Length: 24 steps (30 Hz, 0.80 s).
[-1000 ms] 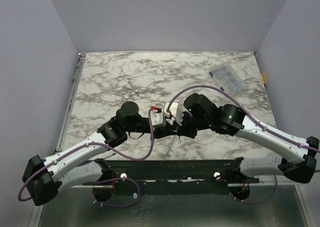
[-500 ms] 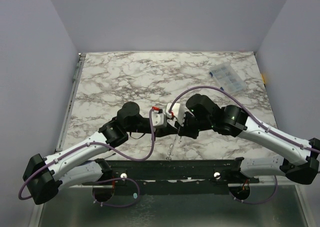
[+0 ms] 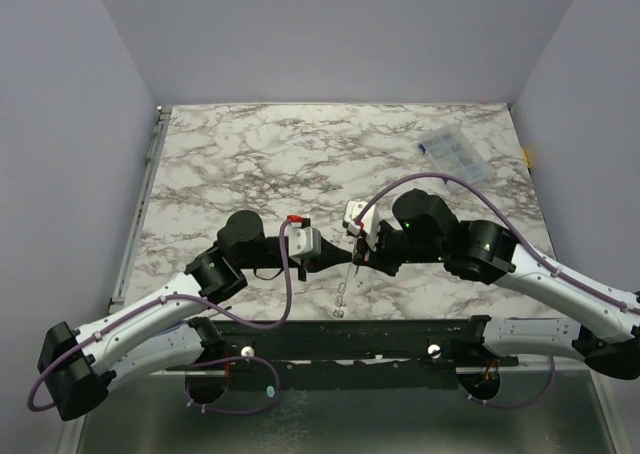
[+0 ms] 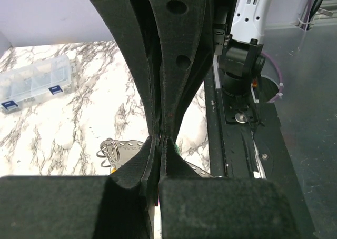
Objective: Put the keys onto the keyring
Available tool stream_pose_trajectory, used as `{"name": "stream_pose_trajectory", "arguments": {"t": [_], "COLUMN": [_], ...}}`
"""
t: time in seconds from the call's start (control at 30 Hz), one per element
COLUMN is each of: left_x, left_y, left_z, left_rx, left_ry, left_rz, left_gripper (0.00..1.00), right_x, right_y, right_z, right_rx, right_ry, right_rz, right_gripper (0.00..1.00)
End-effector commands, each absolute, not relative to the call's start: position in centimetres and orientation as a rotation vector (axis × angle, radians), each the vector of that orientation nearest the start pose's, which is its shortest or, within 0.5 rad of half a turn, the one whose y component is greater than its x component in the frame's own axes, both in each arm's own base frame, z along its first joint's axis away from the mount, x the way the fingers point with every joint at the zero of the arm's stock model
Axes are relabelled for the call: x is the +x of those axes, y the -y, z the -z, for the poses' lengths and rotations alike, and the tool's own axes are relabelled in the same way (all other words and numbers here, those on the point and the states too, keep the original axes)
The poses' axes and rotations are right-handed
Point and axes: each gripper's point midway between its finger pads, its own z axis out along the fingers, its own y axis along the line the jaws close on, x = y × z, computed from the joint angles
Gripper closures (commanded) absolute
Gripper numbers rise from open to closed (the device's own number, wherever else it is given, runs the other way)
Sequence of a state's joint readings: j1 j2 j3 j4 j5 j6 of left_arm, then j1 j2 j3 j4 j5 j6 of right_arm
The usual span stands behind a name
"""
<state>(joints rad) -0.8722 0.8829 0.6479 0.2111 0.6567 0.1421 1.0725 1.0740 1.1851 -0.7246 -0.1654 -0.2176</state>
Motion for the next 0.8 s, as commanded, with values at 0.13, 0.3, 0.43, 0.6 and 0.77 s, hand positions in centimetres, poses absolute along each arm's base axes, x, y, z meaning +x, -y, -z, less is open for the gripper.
{"name": "stream_pose_trajectory", "arguments": {"t": [0.13, 0.3, 0.43, 0.6, 0.77], "left_x": [14.0, 14.2, 14.5, 14.6, 14.9], "left_y": [29.9, 29.4, 29.0, 28.6, 28.3], "left_z": [-27.4, -28.4, -28.9, -29.5, -29.8], "left_rx": [1.135, 1.089, 1.063, 1.034, 1.015], "left_ry": [-1.191, -1.168, -1.155, -1.142, -1.135], "left_rz": [1.033, 1.033, 1.032, 1.036, 1.037], "left_gripper": [1.0, 1.0, 1.0, 1.0, 1.0], "right_x": [12.7, 12.7, 12.7, 12.9, 13.2], "right_y": [-29.8, -30.1, -30.1, -30.0, -29.8], "right_z": [-27.8, -27.6, -27.1, -26.7, -26.6], "right_rx": [-1.391, -1.392, -1.397, -1.386, -1.359], "right_ry": [-1.636, -1.626, -1.626, -1.623, -1.615], "right_rz": [-0.74, -0.751, -0.745, -0.734, -0.722], "right_gripper": [0.89, 0.67, 0.58, 0.54, 0.57]}}
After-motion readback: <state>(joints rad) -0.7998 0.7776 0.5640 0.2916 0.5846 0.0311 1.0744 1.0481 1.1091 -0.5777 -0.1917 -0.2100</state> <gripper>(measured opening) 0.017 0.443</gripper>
